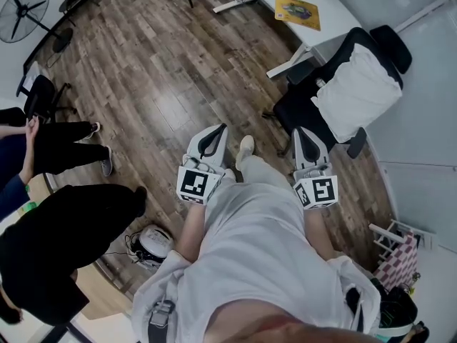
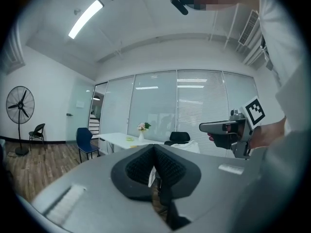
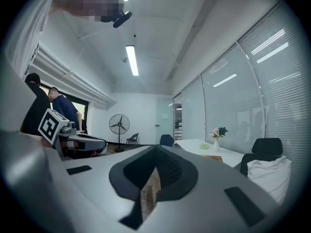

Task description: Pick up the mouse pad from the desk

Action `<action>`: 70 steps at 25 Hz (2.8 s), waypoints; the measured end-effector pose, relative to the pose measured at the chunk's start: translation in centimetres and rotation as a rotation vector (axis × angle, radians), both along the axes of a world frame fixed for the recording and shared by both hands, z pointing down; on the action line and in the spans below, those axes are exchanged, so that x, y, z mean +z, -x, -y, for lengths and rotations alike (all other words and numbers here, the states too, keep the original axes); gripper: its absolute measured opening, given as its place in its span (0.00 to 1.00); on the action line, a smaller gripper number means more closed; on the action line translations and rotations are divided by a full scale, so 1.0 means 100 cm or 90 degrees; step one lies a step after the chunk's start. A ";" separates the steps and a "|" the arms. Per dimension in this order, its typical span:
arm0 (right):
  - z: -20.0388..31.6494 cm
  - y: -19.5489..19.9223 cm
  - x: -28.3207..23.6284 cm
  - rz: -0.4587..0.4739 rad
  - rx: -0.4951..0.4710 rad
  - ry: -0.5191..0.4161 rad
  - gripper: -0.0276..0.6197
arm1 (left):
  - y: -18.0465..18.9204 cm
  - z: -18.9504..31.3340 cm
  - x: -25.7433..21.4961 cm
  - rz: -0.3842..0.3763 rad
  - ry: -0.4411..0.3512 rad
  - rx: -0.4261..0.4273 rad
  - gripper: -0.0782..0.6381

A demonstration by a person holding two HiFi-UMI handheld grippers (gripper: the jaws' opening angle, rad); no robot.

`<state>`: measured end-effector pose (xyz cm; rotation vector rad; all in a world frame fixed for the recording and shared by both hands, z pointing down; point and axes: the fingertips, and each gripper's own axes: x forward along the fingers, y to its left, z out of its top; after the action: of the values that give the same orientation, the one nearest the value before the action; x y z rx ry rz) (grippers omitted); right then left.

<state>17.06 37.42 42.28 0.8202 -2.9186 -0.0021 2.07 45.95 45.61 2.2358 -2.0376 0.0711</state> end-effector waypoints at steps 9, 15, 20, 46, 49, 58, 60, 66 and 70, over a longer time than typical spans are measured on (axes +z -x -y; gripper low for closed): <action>0.112 0.043 0.013 0.038 0.009 0.007 0.04 | 0.054 0.089 -0.001 0.029 0.005 -0.024 0.09; 0.212 0.080 0.008 0.057 0.024 0.008 0.04 | 0.104 0.173 -0.020 0.084 0.010 -0.038 0.09; 0.271 0.100 0.009 0.067 0.021 0.014 0.04 | 0.117 0.250 -0.025 0.087 0.015 0.002 0.09; 0.555 0.164 0.028 0.012 0.312 0.005 0.04 | 0.233 0.630 -0.001 0.070 -0.027 0.161 0.09; 0.575 0.169 0.027 -0.002 0.343 0.005 0.04 | 0.242 0.665 0.002 0.062 -0.027 0.179 0.09; 0.613 0.165 0.024 -0.019 0.387 -0.008 0.04 | 0.241 0.726 0.061 0.075 0.049 0.185 0.09; 0.622 0.163 0.023 -0.012 0.386 -0.010 0.04 | 0.234 0.733 0.075 0.095 0.059 0.191 0.09; 0.651 0.157 0.022 0.003 0.375 -0.016 0.04 | 0.212 0.751 0.137 0.042 0.143 0.240 0.12; 0.667 0.152 0.018 0.006 0.375 -0.017 0.04 | 0.204 0.761 0.215 -0.090 0.282 0.263 0.25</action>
<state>1.91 -29.26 44.04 1.6435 -2.5715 0.0111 -18.34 -30.14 67.12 2.2444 -1.3049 0.3512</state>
